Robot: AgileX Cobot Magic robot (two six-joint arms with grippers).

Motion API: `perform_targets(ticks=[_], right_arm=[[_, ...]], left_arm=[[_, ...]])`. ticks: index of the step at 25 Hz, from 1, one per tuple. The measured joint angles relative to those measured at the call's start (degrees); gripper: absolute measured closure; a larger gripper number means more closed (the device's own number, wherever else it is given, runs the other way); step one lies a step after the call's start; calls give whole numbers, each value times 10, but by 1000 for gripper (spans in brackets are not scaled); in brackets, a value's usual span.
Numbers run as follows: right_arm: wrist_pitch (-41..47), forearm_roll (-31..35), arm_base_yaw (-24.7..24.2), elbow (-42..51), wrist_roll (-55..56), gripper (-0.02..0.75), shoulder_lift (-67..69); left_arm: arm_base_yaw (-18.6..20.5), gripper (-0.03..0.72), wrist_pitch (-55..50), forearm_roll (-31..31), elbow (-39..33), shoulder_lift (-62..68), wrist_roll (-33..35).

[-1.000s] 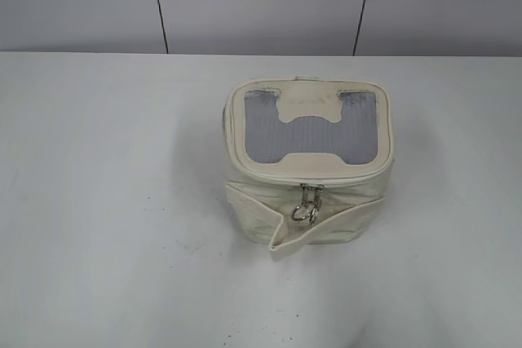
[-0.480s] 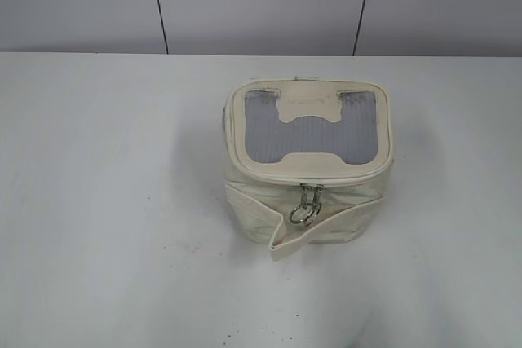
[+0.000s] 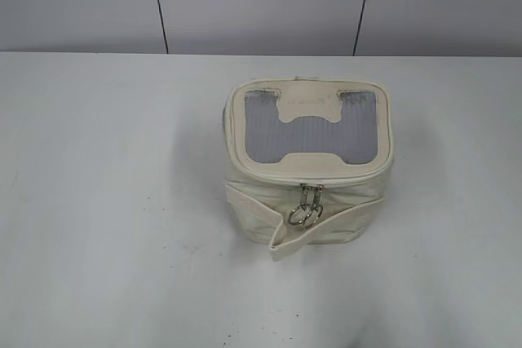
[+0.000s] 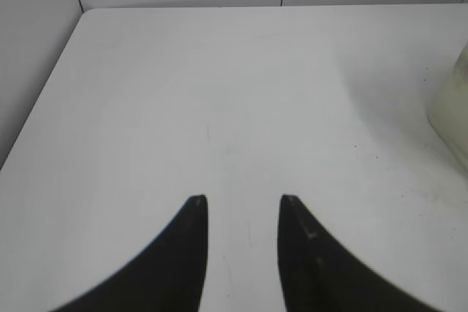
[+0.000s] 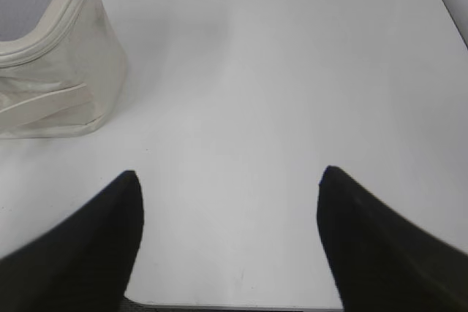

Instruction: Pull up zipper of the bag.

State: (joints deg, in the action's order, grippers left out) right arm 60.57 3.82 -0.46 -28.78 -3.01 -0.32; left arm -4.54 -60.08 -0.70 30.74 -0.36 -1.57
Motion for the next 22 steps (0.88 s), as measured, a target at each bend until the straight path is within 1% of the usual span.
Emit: perform_targets(ticks=[1,4,5,6,7,8,22], right_arm=[[0,0,0,0,0,164,0],[0,0,0,0,0,164,0],[0,0,0,0,0,164,0],[0,0,0,0,0,164,0],[0,0,0,0,0,164,0],[0,0,0,0,0,164,0],[0,0,0,0,0,165,0]], left_arm=[[0,433,0,7,0,0,0],[0,433,0,0,0,0,0],[0,433,0,7,0,0,0],[0,433,0,0,0,0,0],[0,433,0,7,0,0,0],[0,433,0,0,0,0,0],[0,433,0,7,0,0,0]])
